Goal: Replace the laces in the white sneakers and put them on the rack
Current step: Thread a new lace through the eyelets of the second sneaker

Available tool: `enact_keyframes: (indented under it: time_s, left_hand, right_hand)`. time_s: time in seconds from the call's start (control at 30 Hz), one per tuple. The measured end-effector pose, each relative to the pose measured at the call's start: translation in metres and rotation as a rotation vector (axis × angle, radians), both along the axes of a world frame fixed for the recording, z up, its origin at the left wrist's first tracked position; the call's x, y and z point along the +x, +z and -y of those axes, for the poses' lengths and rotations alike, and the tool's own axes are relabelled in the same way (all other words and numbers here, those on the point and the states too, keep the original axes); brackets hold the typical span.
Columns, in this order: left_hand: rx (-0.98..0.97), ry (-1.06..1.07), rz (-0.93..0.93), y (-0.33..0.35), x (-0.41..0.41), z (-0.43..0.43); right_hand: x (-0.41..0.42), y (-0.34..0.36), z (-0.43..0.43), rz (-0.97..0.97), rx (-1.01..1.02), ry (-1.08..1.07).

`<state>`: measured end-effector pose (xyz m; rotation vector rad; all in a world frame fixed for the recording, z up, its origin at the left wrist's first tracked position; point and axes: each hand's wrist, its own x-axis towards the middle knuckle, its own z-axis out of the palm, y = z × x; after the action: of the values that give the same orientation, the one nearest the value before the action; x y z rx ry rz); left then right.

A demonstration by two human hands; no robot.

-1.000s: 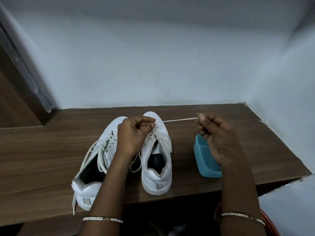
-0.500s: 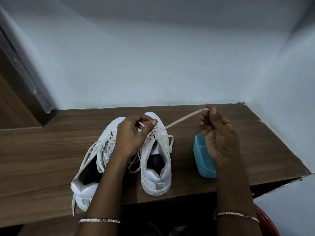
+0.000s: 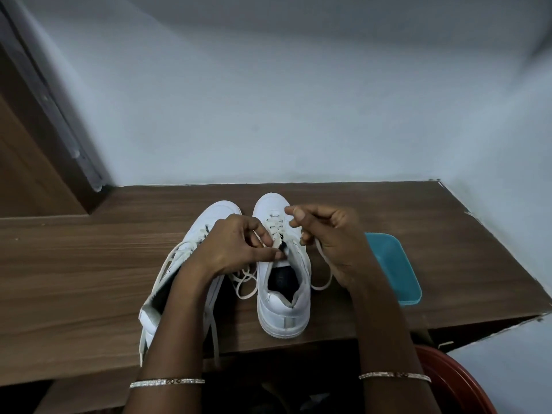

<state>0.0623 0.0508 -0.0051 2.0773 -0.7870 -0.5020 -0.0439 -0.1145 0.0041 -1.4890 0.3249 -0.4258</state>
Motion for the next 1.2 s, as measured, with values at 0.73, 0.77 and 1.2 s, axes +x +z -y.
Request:
enact_keyframes:
  time_s: [0.73,0.77,1.2]
  left_hand:
    - [-0.176,0.114,-0.449,-0.001,0.001,-0.006]
    - [-0.179,0.12,-0.455,-0.001,0.001,-0.006]
    - [-0.218,0.048,-0.45,-0.005,0.004,-0.01]
  right_hand:
    - [0.004,-0.013,-0.002,-0.163,-0.419,0.126]
    - [0.004,-0.013,-0.003,-0.158,-0.409,0.134]
    - [0.009,-0.017,-0.009,-0.143,-0.462,0.095]
